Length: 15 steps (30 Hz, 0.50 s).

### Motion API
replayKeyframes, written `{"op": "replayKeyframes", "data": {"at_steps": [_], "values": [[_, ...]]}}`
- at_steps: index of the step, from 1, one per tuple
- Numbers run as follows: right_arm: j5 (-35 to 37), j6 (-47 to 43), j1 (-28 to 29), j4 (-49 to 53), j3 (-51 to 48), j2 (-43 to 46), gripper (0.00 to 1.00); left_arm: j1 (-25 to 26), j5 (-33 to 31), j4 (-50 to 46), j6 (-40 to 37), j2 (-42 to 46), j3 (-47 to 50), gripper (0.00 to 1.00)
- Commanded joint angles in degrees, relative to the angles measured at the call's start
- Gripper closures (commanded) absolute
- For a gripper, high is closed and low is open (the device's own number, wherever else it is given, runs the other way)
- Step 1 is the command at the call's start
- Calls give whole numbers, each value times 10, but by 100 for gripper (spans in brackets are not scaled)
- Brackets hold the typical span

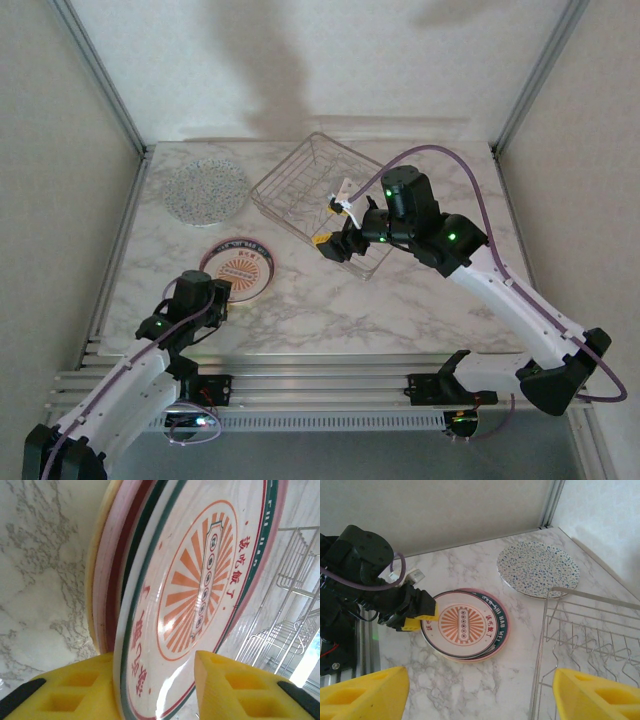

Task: Unload the plates from the dish rack

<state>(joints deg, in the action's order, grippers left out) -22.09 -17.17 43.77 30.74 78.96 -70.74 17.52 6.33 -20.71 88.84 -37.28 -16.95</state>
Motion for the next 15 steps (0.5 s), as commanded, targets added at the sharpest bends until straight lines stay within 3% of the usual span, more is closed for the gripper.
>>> {"op": "replayKeyframes", "data": {"at_steps": [1, 4, 9, 15], "values": [[12, 8, 6, -5, 18, -5, 24, -5, -16, -44, 14, -6, -16, 60], [6, 9, 6, -5, 18, -4, 24, -5, -18, -55, 16, -7, -24, 58], [-7, 13, 6, -4, 20, -6, 23, -5, -26, -88, 7, -15, -47, 43], [6, 23, 6, -21, 23, -1, 23, -5, -40, -120, 12, -7, -72, 36]]}}
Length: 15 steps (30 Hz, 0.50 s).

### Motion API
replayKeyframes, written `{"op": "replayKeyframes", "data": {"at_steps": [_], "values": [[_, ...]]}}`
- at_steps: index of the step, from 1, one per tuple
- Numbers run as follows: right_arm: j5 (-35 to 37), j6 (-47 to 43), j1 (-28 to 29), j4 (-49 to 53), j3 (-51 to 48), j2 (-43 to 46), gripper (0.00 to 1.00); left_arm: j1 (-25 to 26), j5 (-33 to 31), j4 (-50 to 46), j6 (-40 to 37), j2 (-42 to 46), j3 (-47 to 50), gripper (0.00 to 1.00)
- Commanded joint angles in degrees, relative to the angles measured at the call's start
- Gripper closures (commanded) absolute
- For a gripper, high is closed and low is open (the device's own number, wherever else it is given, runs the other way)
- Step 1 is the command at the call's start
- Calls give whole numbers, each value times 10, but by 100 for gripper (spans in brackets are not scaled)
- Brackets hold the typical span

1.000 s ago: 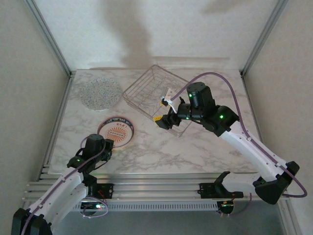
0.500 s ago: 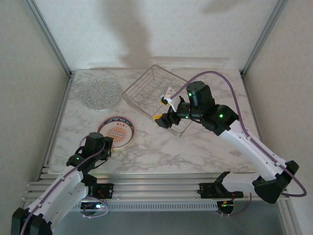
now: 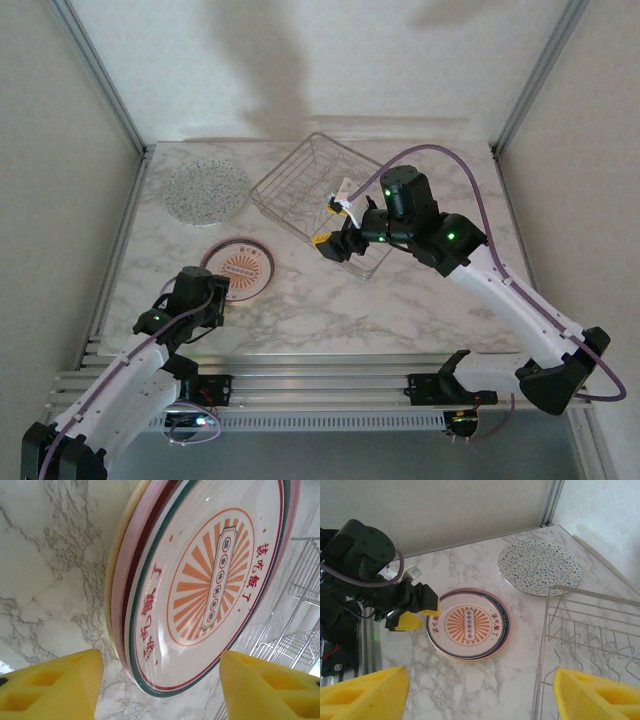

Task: Unload the plates from the dish rack

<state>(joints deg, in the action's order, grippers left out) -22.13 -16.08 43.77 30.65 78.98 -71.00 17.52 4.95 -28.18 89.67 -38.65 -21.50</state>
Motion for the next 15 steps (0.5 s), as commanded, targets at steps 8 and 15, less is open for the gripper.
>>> {"op": "replayKeyframes", "data": {"at_steps": [8, 15], "values": [[214, 35, 2, -83, 20, 35, 19, -19, -131, -112, -147, -59, -222, 0], [498, 222, -163, 15, -23, 81, 1, -125, -153, -85, -401, -159, -357, 0]]}}
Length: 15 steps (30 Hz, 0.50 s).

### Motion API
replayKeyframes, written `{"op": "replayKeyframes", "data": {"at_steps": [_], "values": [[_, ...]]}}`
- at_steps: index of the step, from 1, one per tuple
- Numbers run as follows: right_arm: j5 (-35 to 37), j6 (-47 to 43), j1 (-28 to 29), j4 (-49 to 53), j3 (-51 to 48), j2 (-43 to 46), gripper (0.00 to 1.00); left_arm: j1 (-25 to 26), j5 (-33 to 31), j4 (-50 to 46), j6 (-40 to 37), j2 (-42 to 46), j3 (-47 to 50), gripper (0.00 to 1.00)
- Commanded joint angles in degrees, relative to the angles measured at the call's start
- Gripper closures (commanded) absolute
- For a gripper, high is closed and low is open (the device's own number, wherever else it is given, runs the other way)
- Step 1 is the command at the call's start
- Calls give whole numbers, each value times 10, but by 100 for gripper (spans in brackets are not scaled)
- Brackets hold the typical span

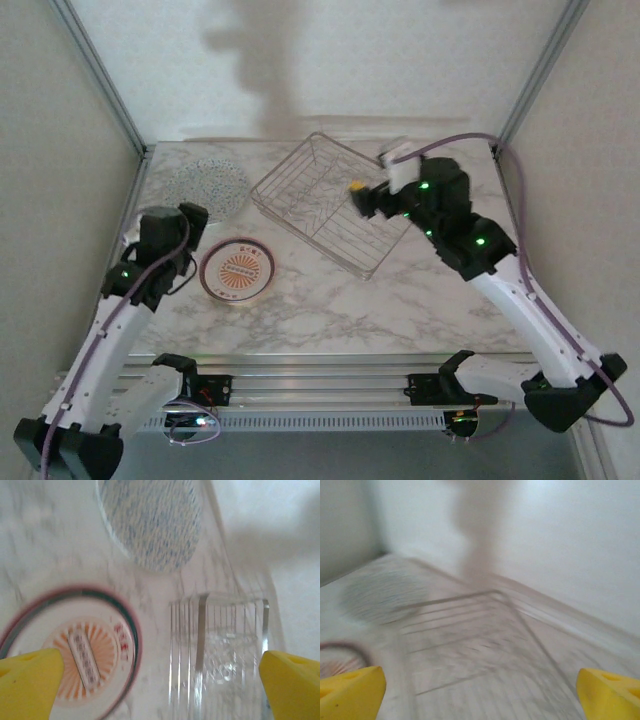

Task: Unload the plates from the dish rack

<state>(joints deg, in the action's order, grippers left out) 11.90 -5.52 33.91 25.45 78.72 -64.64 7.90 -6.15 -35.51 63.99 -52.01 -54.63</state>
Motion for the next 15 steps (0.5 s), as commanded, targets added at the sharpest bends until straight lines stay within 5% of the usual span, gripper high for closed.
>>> {"op": "replayKeyframes", "data": {"at_steps": [1, 4, 8, 14, 15], "values": [[180, 158, -95, 101, -36, 21, 1, -37, -49, 3, -173, -29, -26, 1], [219, 240, -167, 139, -124, 48, 1, -48, -138, 48, -209, -26, -3, 0], [286, 240, -172, 20, -285, 122, 1, -48, -311, 137, -221, -7, 91, 0], [165, 60, -187, -511, -645, 168, 1, -48, -332, 412, -466, 30, 291, 1], [152, 83, -204, -496, -647, 147, 1, -49, -326, 448, -489, 30, 314, 1]]}}
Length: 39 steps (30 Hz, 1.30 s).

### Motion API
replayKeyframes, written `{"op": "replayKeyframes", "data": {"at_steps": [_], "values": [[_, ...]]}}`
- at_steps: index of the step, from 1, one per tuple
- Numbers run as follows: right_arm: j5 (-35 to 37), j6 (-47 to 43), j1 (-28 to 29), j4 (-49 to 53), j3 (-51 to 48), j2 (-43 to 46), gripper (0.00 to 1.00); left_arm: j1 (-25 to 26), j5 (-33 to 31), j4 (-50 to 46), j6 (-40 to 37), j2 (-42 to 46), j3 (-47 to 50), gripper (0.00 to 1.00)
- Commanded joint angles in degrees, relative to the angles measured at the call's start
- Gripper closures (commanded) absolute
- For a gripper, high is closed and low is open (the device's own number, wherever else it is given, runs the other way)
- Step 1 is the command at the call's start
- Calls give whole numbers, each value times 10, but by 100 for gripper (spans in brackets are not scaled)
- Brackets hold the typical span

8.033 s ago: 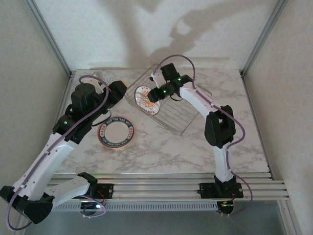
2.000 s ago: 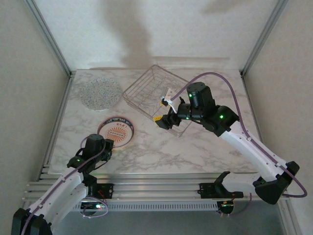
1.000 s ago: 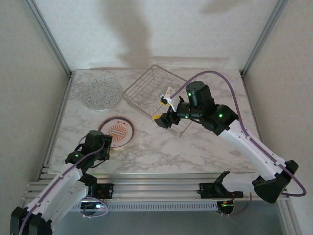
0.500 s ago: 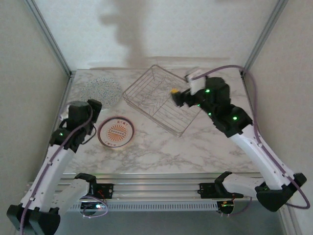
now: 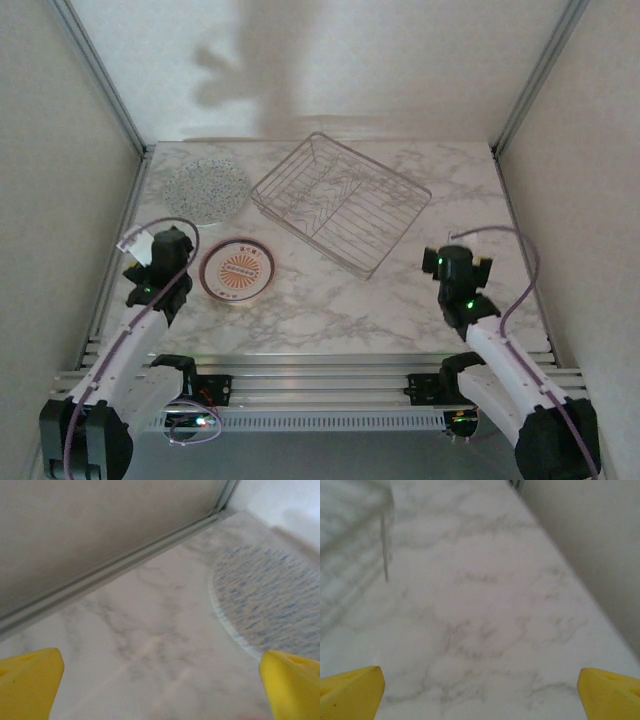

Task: Unload the plates from the dish rack

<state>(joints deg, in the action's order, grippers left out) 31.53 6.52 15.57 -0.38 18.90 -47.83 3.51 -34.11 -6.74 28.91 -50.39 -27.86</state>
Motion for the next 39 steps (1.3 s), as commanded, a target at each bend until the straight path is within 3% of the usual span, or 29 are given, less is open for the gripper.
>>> {"op": "replayKeyframes", "data": {"at_steps": [1, 10, 13, 15, 20, 23, 26, 32, 34, 39], "values": [[-49, -29, -26, -225, -39, -47, 1, -6, -36, 185, -156, 9, 63, 0], [-151, -64, -68, -441, 14, -309, 1, -34, 64, 437, -176, -97, 170, 1], [-182, -62, -85, -448, 41, -367, 1, -50, 106, 518, -189, -149, 169, 1], [-195, -58, -94, -555, 7, -411, 1, -61, 135, 566, -195, -182, 165, 0], [-222, -63, -97, -564, -10, -403, 1, -75, 204, 665, -215, -251, 151, 1], [-191, -51, -97, -536, 6, -406, 1, -83, 229, 700, -217, -283, 140, 1], [-160, -37, -96, -503, 25, -407, 1, -91, 255, 667, -204, -309, 108, 0], [-155, -37, -96, -505, 25, -408, 1, -73, 296, 763, -236, -347, 137, 1], [-155, -37, -96, -507, 25, -409, 1, -68, 299, 892, -246, -385, 185, 1], [-155, -37, -97, -506, 25, -409, 1, -66, 253, 841, -228, -375, 169, 0]]}}
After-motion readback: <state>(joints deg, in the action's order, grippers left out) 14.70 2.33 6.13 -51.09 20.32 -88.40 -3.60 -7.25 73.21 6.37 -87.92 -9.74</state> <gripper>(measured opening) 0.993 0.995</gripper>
